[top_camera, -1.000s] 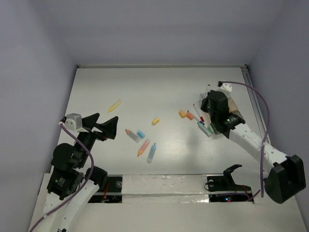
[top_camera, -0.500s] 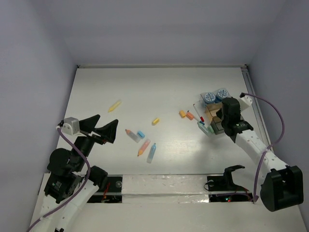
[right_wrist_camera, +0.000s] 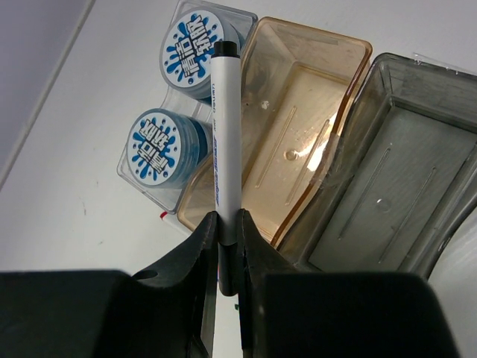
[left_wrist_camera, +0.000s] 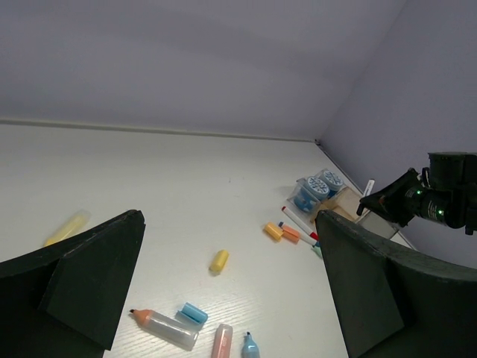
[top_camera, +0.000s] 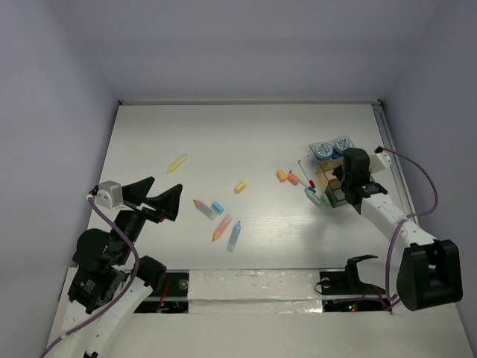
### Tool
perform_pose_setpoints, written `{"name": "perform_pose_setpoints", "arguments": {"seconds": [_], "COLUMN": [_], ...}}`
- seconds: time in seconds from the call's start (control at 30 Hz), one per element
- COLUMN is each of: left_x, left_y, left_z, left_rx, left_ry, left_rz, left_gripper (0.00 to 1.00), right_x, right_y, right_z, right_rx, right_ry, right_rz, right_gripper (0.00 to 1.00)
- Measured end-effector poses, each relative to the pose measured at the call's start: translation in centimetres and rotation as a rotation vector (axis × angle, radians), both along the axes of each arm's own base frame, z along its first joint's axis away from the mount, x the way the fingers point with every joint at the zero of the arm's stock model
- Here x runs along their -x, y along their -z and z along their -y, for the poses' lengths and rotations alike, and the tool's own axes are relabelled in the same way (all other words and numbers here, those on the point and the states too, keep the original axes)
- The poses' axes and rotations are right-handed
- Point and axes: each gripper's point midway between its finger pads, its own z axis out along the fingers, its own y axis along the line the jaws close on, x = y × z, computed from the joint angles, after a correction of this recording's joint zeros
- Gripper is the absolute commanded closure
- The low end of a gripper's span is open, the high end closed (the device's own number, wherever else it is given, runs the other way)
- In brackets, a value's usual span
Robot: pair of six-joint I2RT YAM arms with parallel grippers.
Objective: Sort the stationery into containers
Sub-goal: Place the pen in the storage box.
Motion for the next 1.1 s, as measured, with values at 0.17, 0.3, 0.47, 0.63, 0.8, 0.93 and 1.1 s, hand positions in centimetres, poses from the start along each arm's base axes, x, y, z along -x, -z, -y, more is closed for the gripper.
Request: {"name": "perform_pose_setpoints", "arguments": {"seconds": [0.17, 0.3, 0.47, 0.63, 0.8, 0.93, 1.1], "left_x": [0.0, -0.1, -0.1, -0.1, -0.1, -0.1, -0.1], "left_y": [0.0, 0.0, 0.0, 0.0, 0.0, 0.0, 0.0], "left_z": [-0.1, -0.1, -0.1, -0.1, -0.2, -0.2, -0.2], "left_rx": [0.001, 0.002, 0.001, 0.001, 0.002, 0.002, 0.002], "left_ry": [-0.005, -0.007, -0.007, -0.008, -0.01, -0.01, -0.01], "left_rz": [0.0, -0.001, -0.001, -0.001, -0.001, -0.001, -0.001], "left_gripper": [0.01, 0.01, 0.01, 0.01, 0.01, 0.01, 0.01], "right_x": [-0.4, -0.7, -0.6, -0.8, -0.8, -1.1, -1.4], "right_y": [0.4, 1.2, 2.3, 2.7, 2.7, 2.4, 2.0], "right_z": [0.4, 0.4, 0.4, 0.3, 0.2, 0.0, -1.1], "right_rx": [-0.036, -0.057, -0.081, -0.096, -0.103, -0.094, -0.052], "right_ry": [0.033, 0.047, 0.057, 0.067, 0.065, 0.043, -0.073], "right_rz": [0.008, -0.001, -0.014, -0.019, -0.014, -0.006, -0.027], "right_gripper": [1.0, 1.0, 0.9, 0.67, 0.58, 0.56, 0.59]}}
